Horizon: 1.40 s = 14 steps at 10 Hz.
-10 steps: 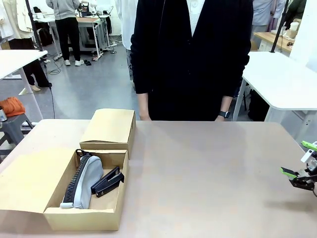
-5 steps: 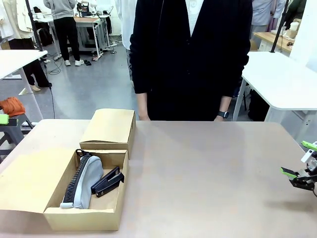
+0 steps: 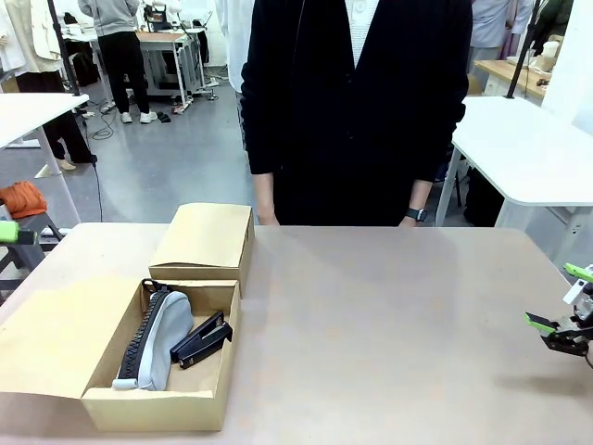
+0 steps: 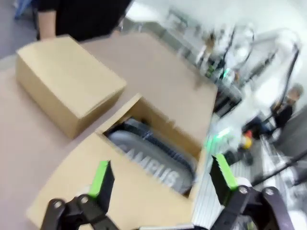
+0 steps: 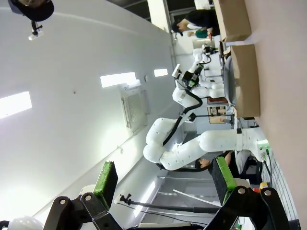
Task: Place items inside the box.
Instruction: Close the lid of the Mailer Box closest to the robot.
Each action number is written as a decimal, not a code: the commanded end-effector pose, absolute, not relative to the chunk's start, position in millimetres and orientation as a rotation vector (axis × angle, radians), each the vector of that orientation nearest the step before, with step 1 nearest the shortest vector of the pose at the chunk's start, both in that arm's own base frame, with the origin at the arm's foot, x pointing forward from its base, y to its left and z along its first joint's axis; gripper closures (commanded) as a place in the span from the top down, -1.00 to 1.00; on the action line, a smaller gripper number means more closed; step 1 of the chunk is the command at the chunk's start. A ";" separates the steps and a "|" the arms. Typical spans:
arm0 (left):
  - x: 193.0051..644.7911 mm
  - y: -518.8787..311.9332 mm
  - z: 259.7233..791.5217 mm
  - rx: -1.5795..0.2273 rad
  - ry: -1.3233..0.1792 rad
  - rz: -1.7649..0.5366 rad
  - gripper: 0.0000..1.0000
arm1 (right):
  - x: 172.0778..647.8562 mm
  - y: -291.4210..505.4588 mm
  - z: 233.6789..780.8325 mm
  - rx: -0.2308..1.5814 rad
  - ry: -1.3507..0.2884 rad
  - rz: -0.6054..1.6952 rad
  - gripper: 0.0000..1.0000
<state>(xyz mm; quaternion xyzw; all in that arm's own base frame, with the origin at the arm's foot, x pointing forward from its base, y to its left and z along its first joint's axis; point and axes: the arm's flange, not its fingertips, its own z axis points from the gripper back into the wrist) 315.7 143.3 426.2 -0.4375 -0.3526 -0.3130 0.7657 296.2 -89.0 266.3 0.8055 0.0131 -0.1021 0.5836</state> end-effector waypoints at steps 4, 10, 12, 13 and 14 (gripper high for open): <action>322.9 223.3 382.8 -0.719 -0.806 -0.848 1.00 | 299.8 -90.2 273.8 1.886 0.034 -0.267 1.00; 353.8 221.3 289.2 -0.447 -0.760 -0.753 1.00 | 299.8 -90.2 273.8 1.886 0.034 -0.267 1.00; 357.6 211.1 279.9 -0.519 -0.744 -0.767 1.00 | 299.8 -90.2 273.8 1.886 0.034 -0.267 1.00; 357.6 203.2 277.9 -0.570 -0.763 -0.793 1.00 | 299.8 -90.2 273.8 1.886 0.034 -0.267 1.00; 357.2 195.1 277.2 -0.619 -0.783 -0.814 1.00 | 299.8 -90.2 273.8 1.886 0.034 -0.267 1.00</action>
